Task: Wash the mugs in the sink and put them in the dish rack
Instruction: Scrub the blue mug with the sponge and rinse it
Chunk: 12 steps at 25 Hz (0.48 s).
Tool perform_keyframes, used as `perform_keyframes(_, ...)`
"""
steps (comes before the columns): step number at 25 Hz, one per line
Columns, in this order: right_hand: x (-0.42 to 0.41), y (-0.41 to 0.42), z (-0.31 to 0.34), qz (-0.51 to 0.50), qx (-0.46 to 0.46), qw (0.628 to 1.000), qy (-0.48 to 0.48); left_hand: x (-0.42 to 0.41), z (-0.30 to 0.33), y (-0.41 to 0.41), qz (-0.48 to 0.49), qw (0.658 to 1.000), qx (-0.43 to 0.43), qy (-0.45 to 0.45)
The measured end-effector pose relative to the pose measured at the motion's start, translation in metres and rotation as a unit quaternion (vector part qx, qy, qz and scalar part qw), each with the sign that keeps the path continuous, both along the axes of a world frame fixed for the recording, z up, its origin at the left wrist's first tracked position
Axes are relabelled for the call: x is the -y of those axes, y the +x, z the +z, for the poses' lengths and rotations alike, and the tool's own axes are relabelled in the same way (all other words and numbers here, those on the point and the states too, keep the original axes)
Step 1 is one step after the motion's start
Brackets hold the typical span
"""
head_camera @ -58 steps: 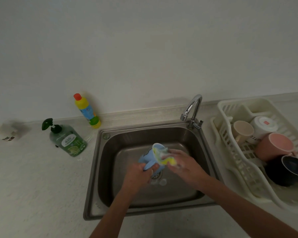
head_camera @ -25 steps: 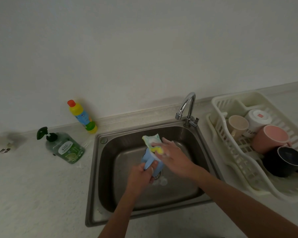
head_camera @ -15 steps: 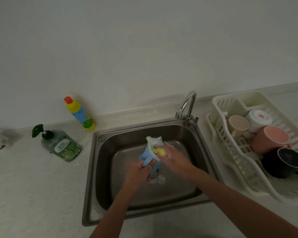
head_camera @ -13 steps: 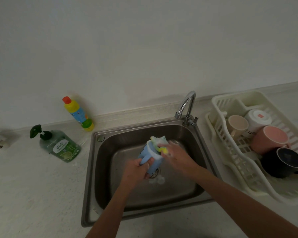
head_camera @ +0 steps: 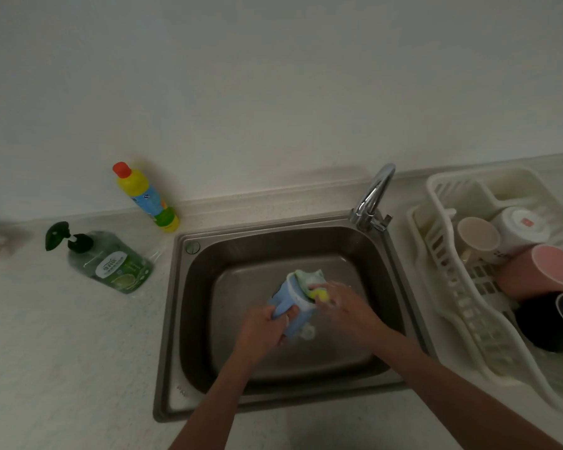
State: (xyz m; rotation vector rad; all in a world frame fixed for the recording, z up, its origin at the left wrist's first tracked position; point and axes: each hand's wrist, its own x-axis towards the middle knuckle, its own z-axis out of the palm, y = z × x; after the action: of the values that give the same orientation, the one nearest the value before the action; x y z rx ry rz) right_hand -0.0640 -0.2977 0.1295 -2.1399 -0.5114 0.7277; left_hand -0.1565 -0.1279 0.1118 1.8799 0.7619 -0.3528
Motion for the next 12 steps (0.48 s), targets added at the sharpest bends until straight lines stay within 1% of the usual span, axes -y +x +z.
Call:
perform_keyframes(2, 0.0, -0.002, -0.009, 0.003, -0.019, 1.0, -0.02, -0.003, -0.008, -0.001, 0.006, 1.0, -0.017, -0.006)
perform_keyframes(3, -0.004, -0.004, -0.013, 0.017, -0.012, 0.999, -0.025, -0.003, -0.012, 0.001, 0.012, 1.0, -0.025, -0.009)
perform_keyframes(5, -0.015, -0.003, -0.022, 0.036, 0.013, 0.999, -0.005, -0.004, -0.018, 0.004, 0.025, 0.999, -0.036, -0.018)
perform_keyframes(6, -0.023, 0.002, -0.024, 0.032, 0.02, 0.999, 0.0, -0.006, -0.02, 0.007, 0.026, 0.999, -0.04, -0.019)
perform_keyframes(9, -0.045, 0.02, -0.029, 0.0, 0.003, 1.0, -0.003, -0.018, -0.022, 0.019, 0.017, 0.999, -0.045, -0.005)
perform_keyframes(12, -0.051, 0.034, -0.027, 0.027, 0.005, 0.999, -0.036, -0.037, -0.029, 0.027, 0.012, 0.998, -0.056, 0.002)
